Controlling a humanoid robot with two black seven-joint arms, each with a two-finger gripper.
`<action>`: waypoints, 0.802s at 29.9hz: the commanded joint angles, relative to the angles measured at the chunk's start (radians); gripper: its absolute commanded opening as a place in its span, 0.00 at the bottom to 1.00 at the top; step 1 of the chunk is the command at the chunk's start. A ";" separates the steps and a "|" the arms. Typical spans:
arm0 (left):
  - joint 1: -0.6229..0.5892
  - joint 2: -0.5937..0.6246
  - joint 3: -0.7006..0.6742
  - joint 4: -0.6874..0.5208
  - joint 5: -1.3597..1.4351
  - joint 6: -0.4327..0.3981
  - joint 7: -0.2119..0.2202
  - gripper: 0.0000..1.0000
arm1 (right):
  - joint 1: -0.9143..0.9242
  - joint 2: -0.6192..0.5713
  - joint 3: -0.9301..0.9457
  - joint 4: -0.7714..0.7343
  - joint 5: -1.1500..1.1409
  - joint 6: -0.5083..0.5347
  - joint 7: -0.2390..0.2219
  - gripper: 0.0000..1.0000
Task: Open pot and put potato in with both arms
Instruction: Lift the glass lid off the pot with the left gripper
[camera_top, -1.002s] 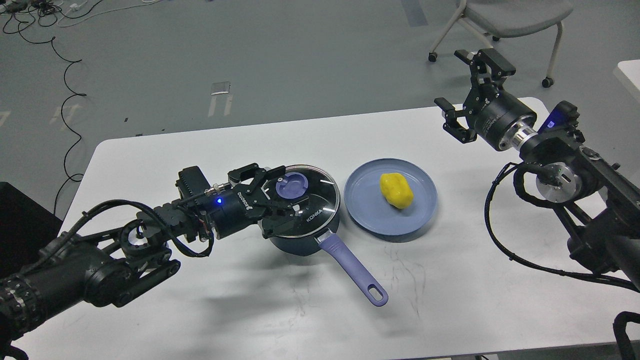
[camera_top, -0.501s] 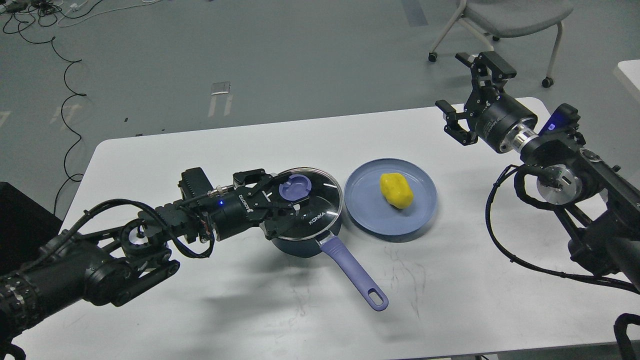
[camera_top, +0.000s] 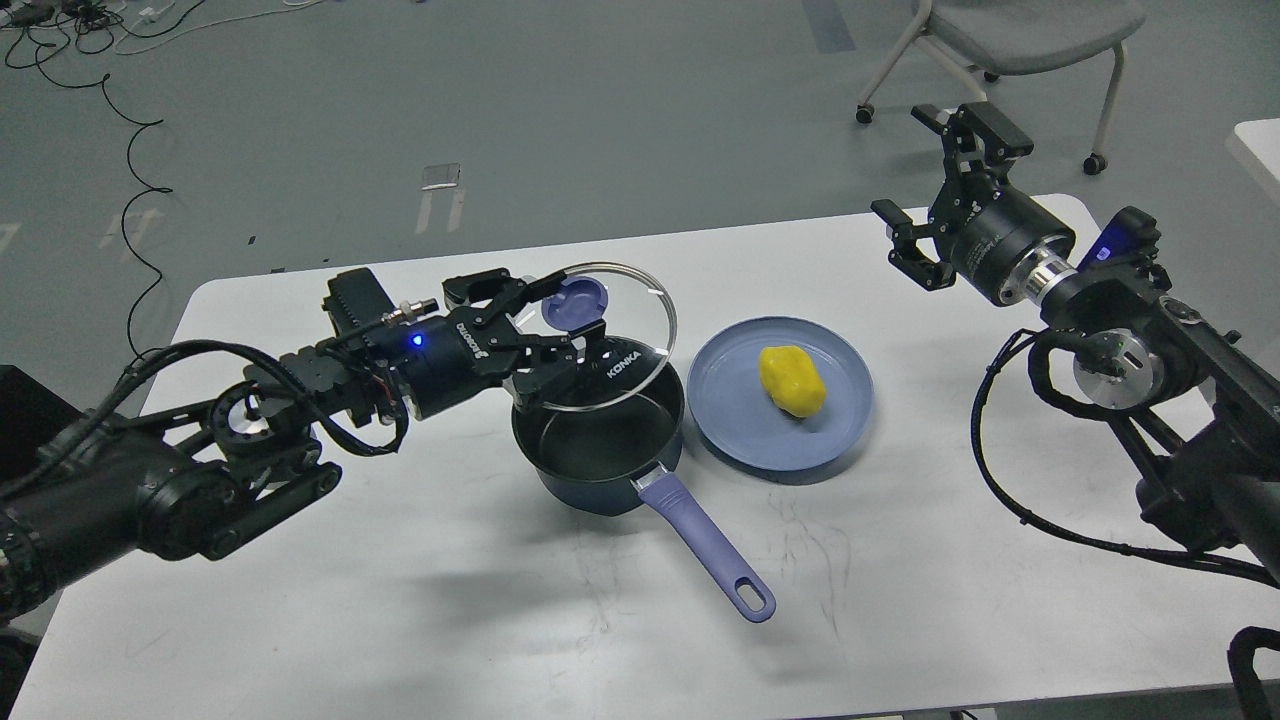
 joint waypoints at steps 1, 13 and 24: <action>-0.008 0.048 0.001 0.001 -0.003 -0.002 0.000 0.54 | 0.003 0.000 -0.002 0.000 0.000 0.000 0.000 1.00; 0.075 0.237 0.001 0.010 -0.134 0.000 0.000 0.54 | 0.003 -0.006 0.000 -0.003 0.000 0.000 0.000 1.00; 0.273 0.251 -0.002 0.051 -0.196 0.053 0.000 0.54 | 0.008 -0.024 -0.002 -0.011 0.000 0.000 0.001 1.00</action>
